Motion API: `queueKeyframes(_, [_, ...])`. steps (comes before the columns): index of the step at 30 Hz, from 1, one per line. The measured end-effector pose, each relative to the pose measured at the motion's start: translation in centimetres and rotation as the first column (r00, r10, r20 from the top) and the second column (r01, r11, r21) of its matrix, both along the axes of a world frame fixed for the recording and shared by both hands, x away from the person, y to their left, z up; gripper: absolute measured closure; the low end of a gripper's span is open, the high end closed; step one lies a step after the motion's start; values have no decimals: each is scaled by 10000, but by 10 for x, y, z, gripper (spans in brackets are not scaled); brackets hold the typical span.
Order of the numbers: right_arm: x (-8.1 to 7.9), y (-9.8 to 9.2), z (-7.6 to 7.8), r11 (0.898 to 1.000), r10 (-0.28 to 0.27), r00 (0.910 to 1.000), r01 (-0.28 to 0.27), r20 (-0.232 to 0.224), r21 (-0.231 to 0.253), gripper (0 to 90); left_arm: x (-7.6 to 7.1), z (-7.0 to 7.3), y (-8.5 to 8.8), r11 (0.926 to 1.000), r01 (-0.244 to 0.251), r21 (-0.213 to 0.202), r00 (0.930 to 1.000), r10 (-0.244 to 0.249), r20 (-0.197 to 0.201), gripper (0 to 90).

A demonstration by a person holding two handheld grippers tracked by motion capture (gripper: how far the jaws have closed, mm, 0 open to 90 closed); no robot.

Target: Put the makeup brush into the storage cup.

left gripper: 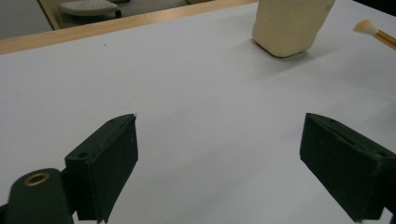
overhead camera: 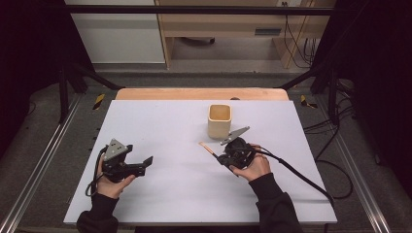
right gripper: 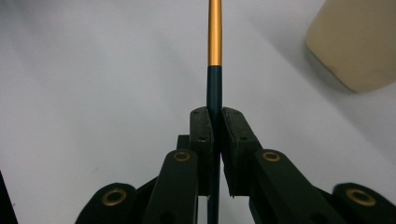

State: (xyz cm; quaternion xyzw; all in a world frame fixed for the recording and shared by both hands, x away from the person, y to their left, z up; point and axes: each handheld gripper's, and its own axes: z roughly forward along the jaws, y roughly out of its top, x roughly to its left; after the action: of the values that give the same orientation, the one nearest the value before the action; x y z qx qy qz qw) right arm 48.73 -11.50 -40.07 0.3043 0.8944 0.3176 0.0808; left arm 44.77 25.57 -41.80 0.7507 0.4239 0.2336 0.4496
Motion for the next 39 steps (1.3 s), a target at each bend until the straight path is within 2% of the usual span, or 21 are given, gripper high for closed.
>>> queueKeyframes(3, [-3,-2,4,9989,6,9991,-27,420,478,839,-1,1,-3,10000,49,-60,10000,-48,28,109])
queueKeyframes(7, [-6,-3,7,9975,-17,9981,-26,621,704,839,-3,2,-6,9997,139,-187,9999,-137,101,109])
queueKeyframes(8, [-7,-4,8,9960,11,9963,-87,857,884,839,-3,2,-7,9996,164,-209,9998,-162,119,109])
queueKeyframes(14, [-12,-4,9,9922,-31,9922,-125,1250,1239,839,-6,3,-15,9988,298,-387,9994,-291,173,109])
queueKeyframes(25, [-17,-4,10,9843,-159,9856,-142,1684,1760,839,-11,2,-29,9967,349,-736,9990,-327,311,113])
queueKeyframes(31, [-18,-2,9,9793,-141,9832,-232,1820,2012,839,-15,3,-38,9926,207,-1195,9989,-154,447,121])
queueKeyframes(39, [-20,-1,8,9735,-204,9793,-263,2012,2272,839,-16,4,-44,9872,168,-1585,9987,-90,497,130])
